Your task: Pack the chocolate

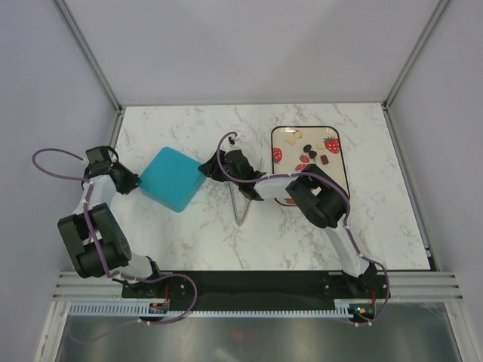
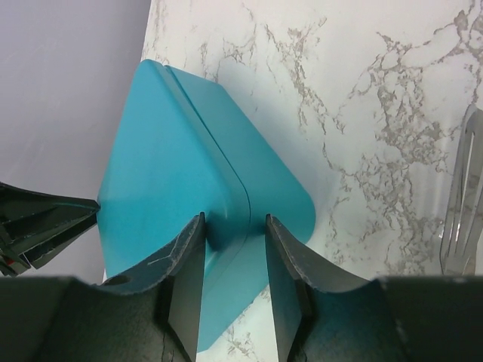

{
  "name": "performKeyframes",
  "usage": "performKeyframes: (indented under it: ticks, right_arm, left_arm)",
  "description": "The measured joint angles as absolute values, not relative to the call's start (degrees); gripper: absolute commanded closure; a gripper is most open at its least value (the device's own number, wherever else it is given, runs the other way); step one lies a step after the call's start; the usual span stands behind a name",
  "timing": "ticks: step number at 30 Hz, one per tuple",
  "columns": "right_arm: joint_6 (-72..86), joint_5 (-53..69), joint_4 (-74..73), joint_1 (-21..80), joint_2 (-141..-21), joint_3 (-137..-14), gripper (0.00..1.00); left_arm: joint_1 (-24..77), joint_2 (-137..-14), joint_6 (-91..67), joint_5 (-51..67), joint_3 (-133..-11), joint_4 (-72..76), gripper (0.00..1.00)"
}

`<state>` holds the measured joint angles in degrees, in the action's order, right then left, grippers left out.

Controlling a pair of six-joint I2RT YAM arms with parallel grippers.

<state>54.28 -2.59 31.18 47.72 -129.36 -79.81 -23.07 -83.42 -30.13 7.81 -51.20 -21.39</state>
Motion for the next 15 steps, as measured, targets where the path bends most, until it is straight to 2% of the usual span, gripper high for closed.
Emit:
performKeyframes:
  ticks: [2, 9, 15]
  right_arm:
    - [54.3, -2.6, 31.4, 47.7, -129.4, -79.8, 0.64]
    - [54.9, -2.2, 34.2, 47.7, -129.4, -78.2, 0.67]
    - [55.7, -1.5, 35.5, 47.7, -129.4, -77.6, 0.69]
  left_arm:
    - [-23.1, -83.9, -30.1, 7.8, -51.8, -21.7, 0.67]
    - [-22.7, -83.9, -29.8, 7.1, -54.2, -25.2, 0.54]
    - [-22.0, -80.4, -29.6, 7.4, -59.3, -27.3, 0.56]
